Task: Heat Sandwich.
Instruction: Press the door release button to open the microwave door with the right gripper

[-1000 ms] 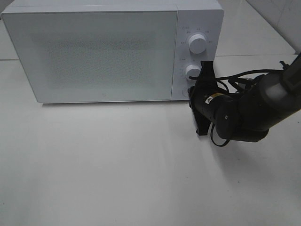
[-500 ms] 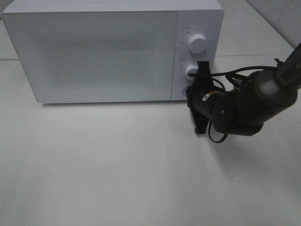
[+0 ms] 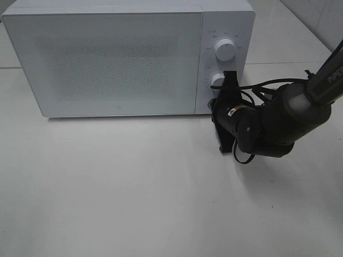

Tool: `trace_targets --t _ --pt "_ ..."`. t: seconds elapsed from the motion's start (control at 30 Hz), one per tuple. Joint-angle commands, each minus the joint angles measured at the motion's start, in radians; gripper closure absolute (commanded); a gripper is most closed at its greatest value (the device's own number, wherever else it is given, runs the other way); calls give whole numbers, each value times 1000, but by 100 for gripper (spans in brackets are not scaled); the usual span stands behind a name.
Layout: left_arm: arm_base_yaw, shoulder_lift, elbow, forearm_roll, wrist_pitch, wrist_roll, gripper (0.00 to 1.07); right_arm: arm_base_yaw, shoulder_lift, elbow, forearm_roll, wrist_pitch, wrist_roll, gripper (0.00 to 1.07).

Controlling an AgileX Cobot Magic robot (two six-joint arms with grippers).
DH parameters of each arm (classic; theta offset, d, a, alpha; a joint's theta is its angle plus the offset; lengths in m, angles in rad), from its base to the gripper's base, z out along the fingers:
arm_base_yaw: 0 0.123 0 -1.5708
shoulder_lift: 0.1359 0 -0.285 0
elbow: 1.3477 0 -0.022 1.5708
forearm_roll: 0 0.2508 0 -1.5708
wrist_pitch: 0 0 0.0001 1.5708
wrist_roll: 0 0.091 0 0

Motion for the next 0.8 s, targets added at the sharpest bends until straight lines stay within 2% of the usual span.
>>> trace_targets --t 0.03,0.23,0.47,0.8 --pt "4 -17 2 0 -5 0 10 -16 -13 -28 52 -170 -27 107" --pt "4 -17 2 0 -5 0 10 -16 3 -72 76 -210 -35 107" --pt "4 -17 2 0 -5 0 10 -16 45 -187 101 -205 -70 107" --pt "4 -17 2 0 -5 0 10 -16 48 -209 107 -157 -91 107"
